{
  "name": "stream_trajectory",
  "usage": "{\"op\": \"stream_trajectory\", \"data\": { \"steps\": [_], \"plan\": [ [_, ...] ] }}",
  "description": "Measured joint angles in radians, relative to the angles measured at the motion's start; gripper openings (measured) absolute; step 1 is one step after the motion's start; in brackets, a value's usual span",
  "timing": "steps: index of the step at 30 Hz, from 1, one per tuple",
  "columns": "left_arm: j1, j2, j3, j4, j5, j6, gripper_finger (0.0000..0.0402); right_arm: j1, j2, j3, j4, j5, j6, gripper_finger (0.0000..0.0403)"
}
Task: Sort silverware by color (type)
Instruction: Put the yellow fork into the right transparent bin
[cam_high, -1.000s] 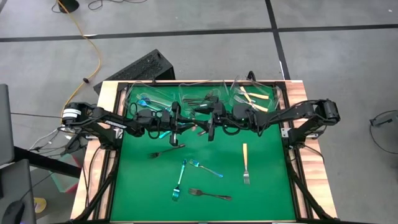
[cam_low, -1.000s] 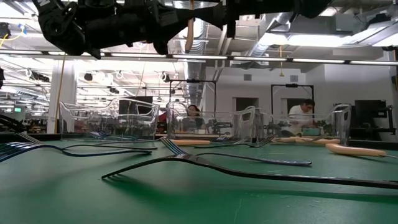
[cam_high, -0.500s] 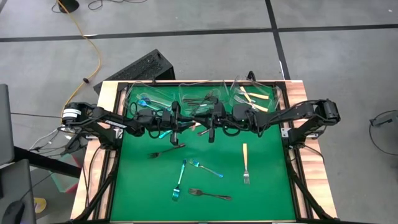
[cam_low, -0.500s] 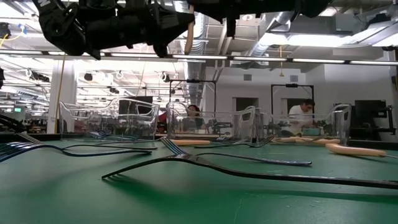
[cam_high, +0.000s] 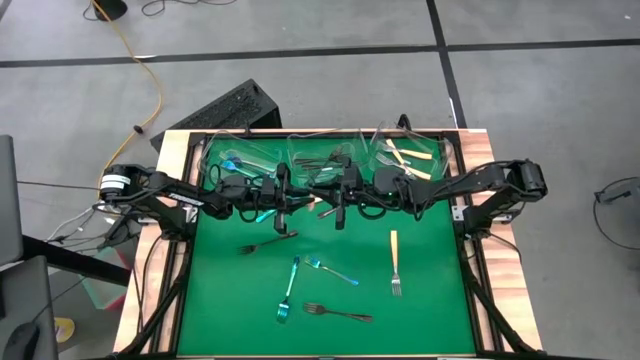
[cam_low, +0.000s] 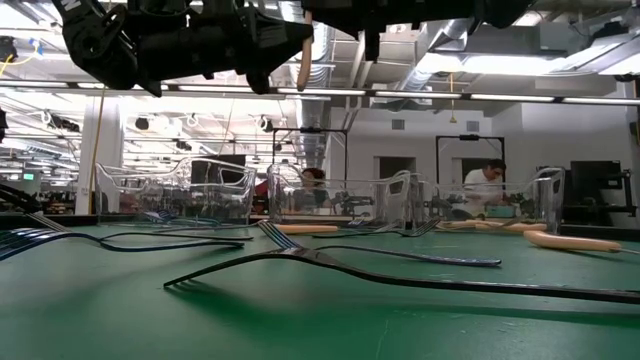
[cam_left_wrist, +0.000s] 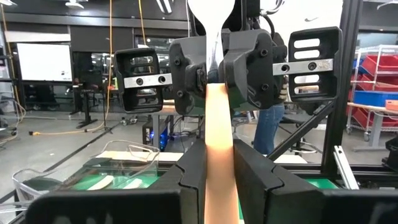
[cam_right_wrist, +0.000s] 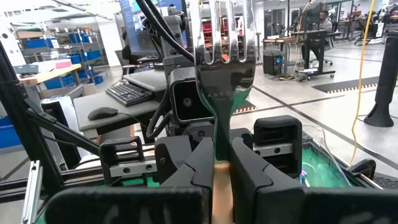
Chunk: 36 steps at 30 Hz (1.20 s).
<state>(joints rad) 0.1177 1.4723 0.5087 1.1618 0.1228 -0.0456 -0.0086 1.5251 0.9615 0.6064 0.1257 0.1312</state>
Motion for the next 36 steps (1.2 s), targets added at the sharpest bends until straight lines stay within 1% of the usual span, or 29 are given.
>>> {"op": "stream_trajectory", "data": {
  "steps": [3,12,16,22,28,33,36],
  "plan": [
    [0.0,0.0,0.0,-0.001,-0.008,-0.002,0.0058,0.0,0.0,0.0,0.0,0.002,0.005,0.0047],
    [-0.009,0.0,0.0,-0.003,-0.019,-0.003,0.0123,0.0,0.001,-0.002,-0.004,0.003,0.007,0.0047],
    [-0.009,0.0,0.0,-0.009,-0.025,-0.003,0.0139,0.0,0.001,-0.002,-0.004,0.008,0.004,0.0047],
    [-0.009,0.0,0.0,-0.053,-0.058,-0.005,0.0144,0.0,0.001,-0.002,-0.013,0.009,0.003,0.0047],
    [-0.007,-0.018,0.0,-0.088,-0.067,-0.008,0.0144,0.0,0.001,-0.002,-0.029,0.009,0.003,0.0047],
    [0.006,-0.101,0.0,-0.205,-0.097,0.002,0.0144,-0.008,-0.012,-0.001,-0.066,0.008,0.003,0.0047],
    [0.013,-0.165,0.0,-0.307,-0.106,0.009,0.0144,-0.015,-0.03,-0.002,-0.101,0.018,0.0,0.0047]
  ]
}}
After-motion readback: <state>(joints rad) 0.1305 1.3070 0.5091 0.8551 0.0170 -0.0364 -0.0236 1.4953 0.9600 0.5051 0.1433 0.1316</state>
